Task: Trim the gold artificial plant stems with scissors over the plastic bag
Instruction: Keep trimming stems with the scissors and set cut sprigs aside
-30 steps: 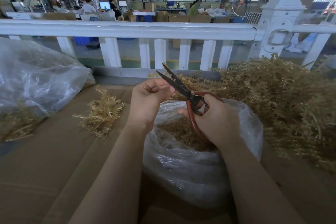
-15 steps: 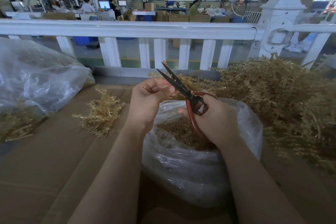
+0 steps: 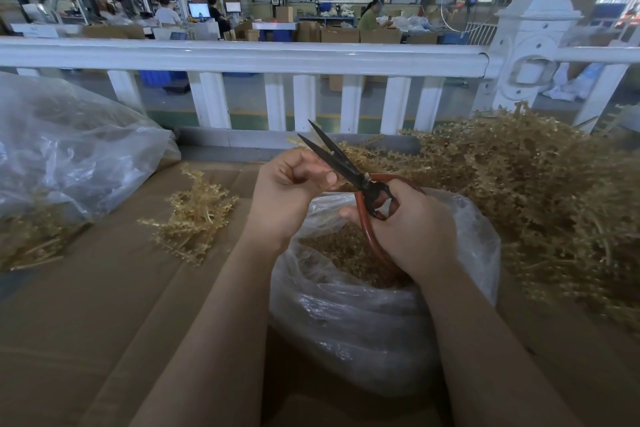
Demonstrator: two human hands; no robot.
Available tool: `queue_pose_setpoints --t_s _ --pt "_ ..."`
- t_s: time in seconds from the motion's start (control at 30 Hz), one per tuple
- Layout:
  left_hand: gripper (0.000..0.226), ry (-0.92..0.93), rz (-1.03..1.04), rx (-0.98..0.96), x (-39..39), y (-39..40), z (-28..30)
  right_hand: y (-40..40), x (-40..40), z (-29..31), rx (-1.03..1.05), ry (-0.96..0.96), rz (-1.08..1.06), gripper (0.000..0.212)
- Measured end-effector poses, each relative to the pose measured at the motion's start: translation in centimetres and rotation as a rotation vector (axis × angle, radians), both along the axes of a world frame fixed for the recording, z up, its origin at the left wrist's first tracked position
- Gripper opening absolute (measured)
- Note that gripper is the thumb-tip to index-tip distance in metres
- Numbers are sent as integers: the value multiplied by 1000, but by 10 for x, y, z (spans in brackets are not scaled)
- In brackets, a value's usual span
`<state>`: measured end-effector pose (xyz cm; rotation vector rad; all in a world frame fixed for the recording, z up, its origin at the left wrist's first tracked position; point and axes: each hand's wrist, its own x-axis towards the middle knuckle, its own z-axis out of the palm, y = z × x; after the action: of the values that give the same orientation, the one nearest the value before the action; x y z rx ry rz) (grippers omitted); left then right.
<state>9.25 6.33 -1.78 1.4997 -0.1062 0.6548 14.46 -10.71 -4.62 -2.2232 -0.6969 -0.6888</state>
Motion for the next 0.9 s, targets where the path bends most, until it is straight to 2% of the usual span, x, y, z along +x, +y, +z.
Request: queue_pose_setpoints --t_s 0.3,0.57,0.77,0.9 --pt "14 0 -16 17 -1 0 0 1 2 -1 2 -42 -13 71" --pt "12 10 -20 6 -1 0 0 0 2 -2 -16 -86 -31 66" --pt "13 91 -13 -102 1 -2 -1 2 3 -4 48 126 1 65" --pt "21 191 -5 -128 4 -8 -2 6 7 -4 256 323 123 41"
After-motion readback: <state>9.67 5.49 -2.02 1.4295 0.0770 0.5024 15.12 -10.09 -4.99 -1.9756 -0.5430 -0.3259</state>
